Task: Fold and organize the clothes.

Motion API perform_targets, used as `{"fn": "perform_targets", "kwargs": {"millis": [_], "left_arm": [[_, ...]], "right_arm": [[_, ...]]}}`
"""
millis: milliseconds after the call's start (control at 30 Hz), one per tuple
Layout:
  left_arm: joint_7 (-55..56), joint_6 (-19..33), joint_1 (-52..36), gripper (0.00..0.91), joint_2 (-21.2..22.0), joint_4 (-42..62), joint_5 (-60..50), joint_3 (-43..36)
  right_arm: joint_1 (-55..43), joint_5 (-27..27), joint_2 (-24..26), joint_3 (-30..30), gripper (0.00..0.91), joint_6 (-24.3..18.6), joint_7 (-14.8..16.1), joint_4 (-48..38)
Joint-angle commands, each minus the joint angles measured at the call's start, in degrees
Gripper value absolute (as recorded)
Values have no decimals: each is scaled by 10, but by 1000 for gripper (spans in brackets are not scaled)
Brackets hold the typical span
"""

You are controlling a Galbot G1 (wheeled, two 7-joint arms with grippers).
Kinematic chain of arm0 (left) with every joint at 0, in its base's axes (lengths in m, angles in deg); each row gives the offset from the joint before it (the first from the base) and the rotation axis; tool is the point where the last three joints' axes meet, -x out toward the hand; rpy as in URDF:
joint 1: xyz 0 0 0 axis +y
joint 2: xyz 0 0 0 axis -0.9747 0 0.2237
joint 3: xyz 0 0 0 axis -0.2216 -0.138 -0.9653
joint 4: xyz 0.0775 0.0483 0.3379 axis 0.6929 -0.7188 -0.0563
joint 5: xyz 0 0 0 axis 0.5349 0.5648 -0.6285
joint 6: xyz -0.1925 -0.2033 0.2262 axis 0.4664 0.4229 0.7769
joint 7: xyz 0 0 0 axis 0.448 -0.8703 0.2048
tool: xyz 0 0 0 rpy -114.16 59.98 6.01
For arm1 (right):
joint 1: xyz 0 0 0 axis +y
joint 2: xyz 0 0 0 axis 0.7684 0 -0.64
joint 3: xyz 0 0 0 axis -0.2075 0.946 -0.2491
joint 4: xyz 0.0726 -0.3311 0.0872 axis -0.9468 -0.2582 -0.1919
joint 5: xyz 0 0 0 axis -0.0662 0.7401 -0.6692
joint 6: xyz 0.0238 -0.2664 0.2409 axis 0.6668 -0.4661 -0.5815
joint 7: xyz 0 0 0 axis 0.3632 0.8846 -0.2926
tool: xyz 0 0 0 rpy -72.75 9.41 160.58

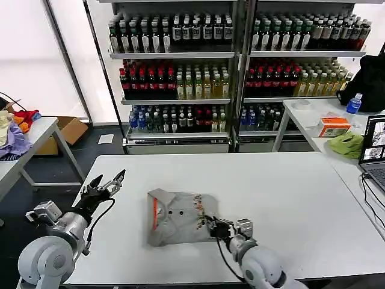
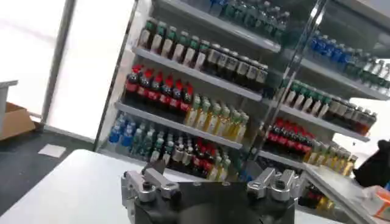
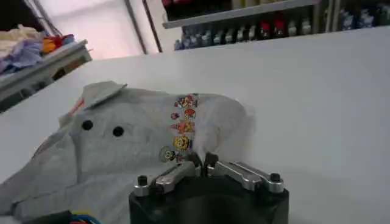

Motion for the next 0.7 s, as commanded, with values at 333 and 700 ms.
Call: {"fn": "perform_targets", "kwargs": {"millis": [333,700], "left_arm": [[1,-2,1,907,14,-3,1,-11],[2,-4,-12,907,19,-5,-7,-21]], "right_arm": [[36,136,77,-173,907,-34,92,65],[-80,223,-84,40,907,-56,24,-16]]}}
